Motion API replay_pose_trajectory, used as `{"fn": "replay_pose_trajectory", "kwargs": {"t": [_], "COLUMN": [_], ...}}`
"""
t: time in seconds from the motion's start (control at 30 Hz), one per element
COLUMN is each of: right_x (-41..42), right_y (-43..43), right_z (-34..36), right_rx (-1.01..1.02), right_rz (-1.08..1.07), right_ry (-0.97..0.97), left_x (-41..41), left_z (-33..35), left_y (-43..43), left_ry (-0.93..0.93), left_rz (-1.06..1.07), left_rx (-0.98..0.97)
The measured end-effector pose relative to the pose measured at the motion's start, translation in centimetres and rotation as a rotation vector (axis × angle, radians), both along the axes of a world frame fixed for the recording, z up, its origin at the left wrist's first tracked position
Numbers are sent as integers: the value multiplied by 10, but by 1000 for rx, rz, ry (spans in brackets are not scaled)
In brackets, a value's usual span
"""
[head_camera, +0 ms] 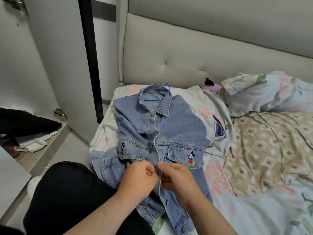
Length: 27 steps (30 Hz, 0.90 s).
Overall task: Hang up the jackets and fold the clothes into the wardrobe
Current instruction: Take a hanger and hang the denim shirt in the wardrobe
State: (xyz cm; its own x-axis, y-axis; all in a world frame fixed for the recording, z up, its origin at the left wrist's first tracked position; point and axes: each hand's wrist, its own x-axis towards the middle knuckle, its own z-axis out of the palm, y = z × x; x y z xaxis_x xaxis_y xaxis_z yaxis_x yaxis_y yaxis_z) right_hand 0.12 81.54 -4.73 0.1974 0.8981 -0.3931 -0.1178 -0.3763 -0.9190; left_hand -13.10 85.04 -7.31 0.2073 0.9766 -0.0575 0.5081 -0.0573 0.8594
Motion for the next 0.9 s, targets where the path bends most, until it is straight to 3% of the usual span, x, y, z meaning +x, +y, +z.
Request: {"fn": "replay_pose_trajectory", "kwargs": {"t": [0.13, 0.27, 0.5, 0.67, 0.77, 0.9], "right_x": [-2, -6, -14, -9, -3, 22], "right_y": [2, 4, 1, 0, 1, -15], "right_z": [-9, -16, -21, -26, -35, -53], "right_rx": [-1, -14, 99, 170, 190, 84], "right_rz": [-39, -123, -72, 40, 23, 124], "right_ry": [-94, -76, -260, -605, -765, -864], "left_x": [-1, 1, 3, 2, 2, 1], "left_z": [-4, -4, -3, -6, -8, -9], "left_y": [-2, -1, 14, 23, 23, 12], "left_ry": [80, 41, -441, -529, -501, -321], "left_rz": [-26, -19, 140, 146, 132, 60], "left_rx": [135, 109, -542, -764, -742, -545]}}
